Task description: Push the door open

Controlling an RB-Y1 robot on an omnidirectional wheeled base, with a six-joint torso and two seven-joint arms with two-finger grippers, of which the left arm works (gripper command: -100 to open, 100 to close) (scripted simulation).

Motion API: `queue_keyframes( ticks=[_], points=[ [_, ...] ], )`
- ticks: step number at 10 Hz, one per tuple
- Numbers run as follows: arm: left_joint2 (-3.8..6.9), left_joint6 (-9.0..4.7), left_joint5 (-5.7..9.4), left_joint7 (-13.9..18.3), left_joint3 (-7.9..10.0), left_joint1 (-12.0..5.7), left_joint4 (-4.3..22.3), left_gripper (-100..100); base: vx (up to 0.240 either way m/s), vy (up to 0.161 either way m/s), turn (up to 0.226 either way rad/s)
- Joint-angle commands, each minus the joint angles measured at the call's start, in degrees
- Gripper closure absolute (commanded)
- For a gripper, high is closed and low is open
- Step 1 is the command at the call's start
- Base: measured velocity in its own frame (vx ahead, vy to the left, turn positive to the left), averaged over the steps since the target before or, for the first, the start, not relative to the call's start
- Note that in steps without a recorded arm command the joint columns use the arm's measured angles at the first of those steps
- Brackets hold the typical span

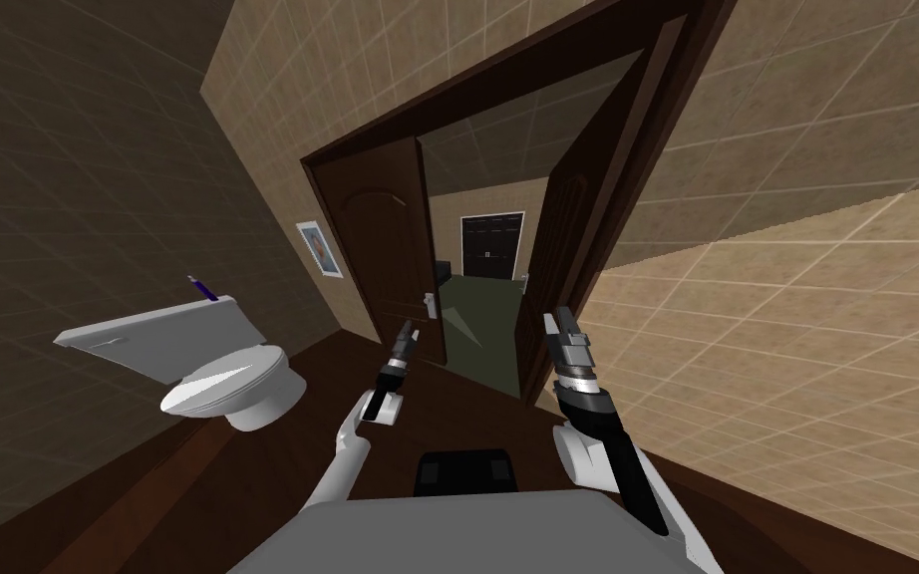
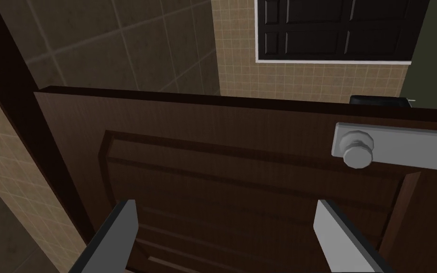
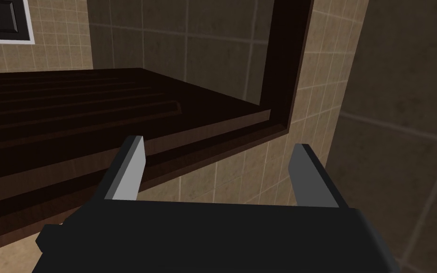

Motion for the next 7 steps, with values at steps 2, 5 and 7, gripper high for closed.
queue_keyframes(
  ticks=[2, 5, 7],
  points=[
    [0.50, 0.23, -0.17, 0.8, 0.04, -2.36, 3.8, -100, 0.034, 0.056, -0.059],
    [1.13, 0.40, -0.42, 1.8, 0.04, -5.12, 8.7, -100, 0.052, 0.097, -0.087],
    [1.74, 0.57, -0.66, 2.7, 0.03, -7.87, 12.7, -100, 0.037, 0.084, -0.076]
  ],
)
